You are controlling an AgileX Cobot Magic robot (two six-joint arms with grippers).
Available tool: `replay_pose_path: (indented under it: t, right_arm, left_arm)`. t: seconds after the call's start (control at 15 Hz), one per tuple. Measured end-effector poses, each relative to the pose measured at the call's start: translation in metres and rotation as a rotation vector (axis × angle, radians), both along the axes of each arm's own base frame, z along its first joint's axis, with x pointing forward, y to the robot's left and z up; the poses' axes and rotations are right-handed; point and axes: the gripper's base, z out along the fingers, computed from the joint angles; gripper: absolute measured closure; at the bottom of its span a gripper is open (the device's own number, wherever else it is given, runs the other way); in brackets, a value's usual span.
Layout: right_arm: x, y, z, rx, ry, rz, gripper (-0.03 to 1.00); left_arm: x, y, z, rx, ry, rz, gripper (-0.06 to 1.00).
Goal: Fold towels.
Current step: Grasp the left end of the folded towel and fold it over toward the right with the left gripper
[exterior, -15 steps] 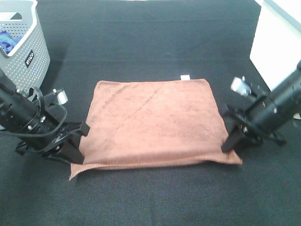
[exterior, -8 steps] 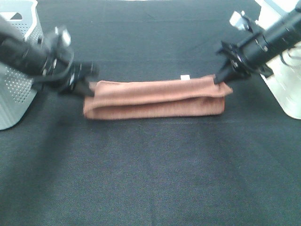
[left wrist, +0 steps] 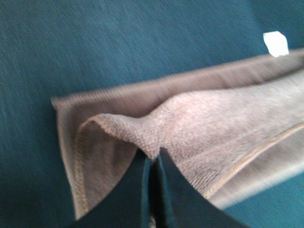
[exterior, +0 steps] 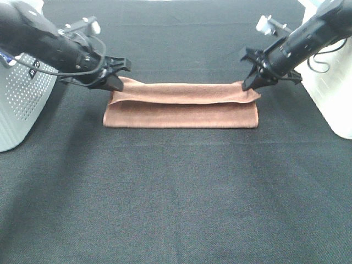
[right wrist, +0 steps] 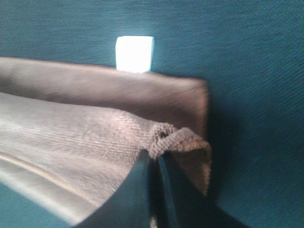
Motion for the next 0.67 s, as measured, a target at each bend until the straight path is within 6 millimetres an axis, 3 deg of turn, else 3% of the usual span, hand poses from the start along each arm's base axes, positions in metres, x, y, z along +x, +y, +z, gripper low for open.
replay_pose_path:
  t: [0.27,0.4,0.47,0.53,0.67]
  right_arm:
    - [0.011,0.009,-0.016,-0.048,-0.045,-0.032,0.97]
    - [0.014,0.008,-0.018,-0.056,-0.064,-0.049,0.94]
    - [0.014,0.008,-0.018,-0.056,-0.063,-0.049,0.88]
    - [0.014,0.008,-0.019,-0.056,-0.065,-0.052,0.75]
    - [0.014,0.008,-0.019,-0.056,-0.066,-0.055,0.41]
  left_arm:
    - [0.014,-0.002,-0.021,0.013,-0.002,0.008,0.94]
    - [0.018,-0.002,-0.026,0.020,-0.012,0.019,0.82]
    - [0.018,-0.002,-0.028,0.020,-0.009,0.019,0.70]
    - [0.019,-0.002,-0.027,0.020,-0.012,0.018,0.55]
    - [0.020,-0.002,-0.025,0.021,-0.023,0.019,0.29]
